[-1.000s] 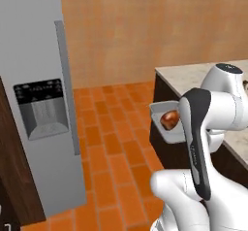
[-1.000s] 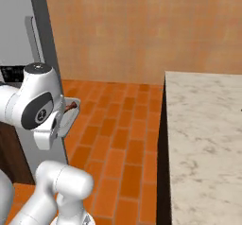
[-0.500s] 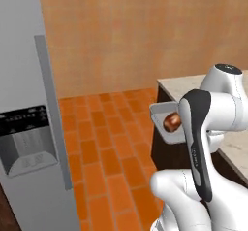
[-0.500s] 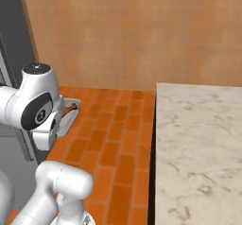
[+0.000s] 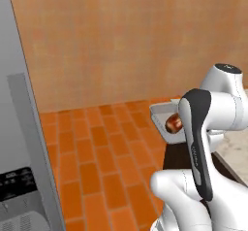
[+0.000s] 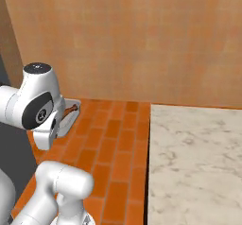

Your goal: Take the meat container that has the chicken drumstick and place it on the second highest rack of the freezer. Then take the vegetable container that has the lemon wedge and eggplant and place it on the highest rack of the freezer.

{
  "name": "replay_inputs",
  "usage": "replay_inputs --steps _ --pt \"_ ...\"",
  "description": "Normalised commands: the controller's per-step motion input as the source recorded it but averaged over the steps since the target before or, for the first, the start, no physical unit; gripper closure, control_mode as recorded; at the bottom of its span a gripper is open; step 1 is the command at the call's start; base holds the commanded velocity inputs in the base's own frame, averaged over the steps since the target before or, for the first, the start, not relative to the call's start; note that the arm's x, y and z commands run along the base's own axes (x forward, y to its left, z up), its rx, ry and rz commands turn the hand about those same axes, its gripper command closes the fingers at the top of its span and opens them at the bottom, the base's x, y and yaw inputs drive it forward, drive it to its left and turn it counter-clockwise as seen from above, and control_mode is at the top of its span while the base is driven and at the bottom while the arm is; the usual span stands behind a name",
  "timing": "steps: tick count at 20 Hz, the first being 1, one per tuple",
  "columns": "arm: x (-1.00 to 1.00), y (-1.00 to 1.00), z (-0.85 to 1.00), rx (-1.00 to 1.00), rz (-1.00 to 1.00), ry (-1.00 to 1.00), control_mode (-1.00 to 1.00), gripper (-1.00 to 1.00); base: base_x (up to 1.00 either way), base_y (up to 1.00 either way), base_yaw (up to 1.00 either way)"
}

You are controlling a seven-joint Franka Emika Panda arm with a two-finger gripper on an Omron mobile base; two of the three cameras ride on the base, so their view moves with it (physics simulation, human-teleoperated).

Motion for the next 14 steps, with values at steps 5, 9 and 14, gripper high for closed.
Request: replay_inputs --steps 5,9,14 --pt "0.0 0.0 0.0 0.0 0.0 0.0 1.0 1.0 1.0 -0.05 0.0" --pt "0.0 0.0 0.0 0.0 0.0 0.0 1.0 1.0 1.0 -0.1 0.0" --pt "0.0 0.0 0.0 0.0 0.0 0.0 1.0 1.0 1.0 -0.12 0.0"
